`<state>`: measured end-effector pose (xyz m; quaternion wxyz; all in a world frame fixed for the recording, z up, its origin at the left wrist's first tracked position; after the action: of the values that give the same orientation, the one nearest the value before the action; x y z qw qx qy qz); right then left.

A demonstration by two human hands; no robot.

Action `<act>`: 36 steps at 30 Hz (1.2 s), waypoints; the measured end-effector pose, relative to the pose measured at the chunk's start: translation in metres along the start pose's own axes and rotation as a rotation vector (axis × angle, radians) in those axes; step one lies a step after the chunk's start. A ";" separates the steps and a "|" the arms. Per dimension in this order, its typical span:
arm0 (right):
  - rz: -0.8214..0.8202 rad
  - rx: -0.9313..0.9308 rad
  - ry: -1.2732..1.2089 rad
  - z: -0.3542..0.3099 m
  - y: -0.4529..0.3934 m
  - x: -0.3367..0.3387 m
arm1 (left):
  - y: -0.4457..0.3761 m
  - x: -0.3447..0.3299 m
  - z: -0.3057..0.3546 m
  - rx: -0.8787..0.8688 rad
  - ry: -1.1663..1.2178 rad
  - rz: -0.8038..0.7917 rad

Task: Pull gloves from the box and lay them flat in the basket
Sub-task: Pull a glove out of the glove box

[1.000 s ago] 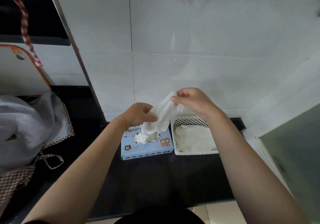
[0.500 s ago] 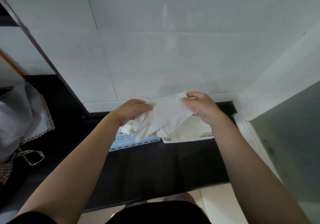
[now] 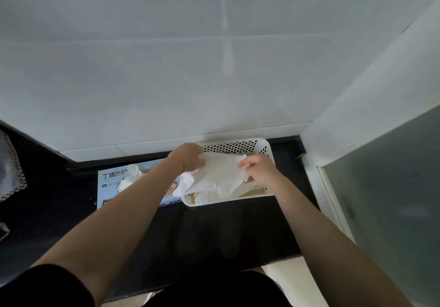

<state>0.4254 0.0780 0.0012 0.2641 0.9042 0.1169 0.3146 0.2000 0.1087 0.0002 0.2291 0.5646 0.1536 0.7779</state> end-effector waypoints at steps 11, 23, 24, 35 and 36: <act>-0.007 0.152 0.654 0.026 -0.036 -0.002 | -0.022 -0.030 0.025 0.124 -0.562 0.071; -0.025 0.211 0.892 0.026 -0.039 0.000 | -0.004 -0.060 0.038 -0.034 -0.452 -0.040; -0.025 0.208 0.916 0.026 -0.039 -0.001 | -0.004 -0.060 0.036 -0.018 -0.505 -0.035; 0.070 0.227 1.093 -0.002 -0.026 -0.013 | 0.017 -0.036 0.024 0.094 -0.523 0.023; 0.075 0.241 1.080 -0.012 -0.023 -0.016 | 0.020 -0.032 0.020 0.111 -0.430 0.066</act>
<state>0.4040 0.0962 -0.0121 0.0499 0.6418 0.2386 0.7271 0.2238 0.0742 -0.0092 0.1997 0.7340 0.1254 0.6369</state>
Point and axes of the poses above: each hand's wrist, its own y-axis away from the middle knuckle, its own x-axis out of the back of the hand, z = x × y, the point moved 2 cm from there along -y, towards the middle knuckle, and after that the axes turned 2 degrees about x, right-handed, at the moved point
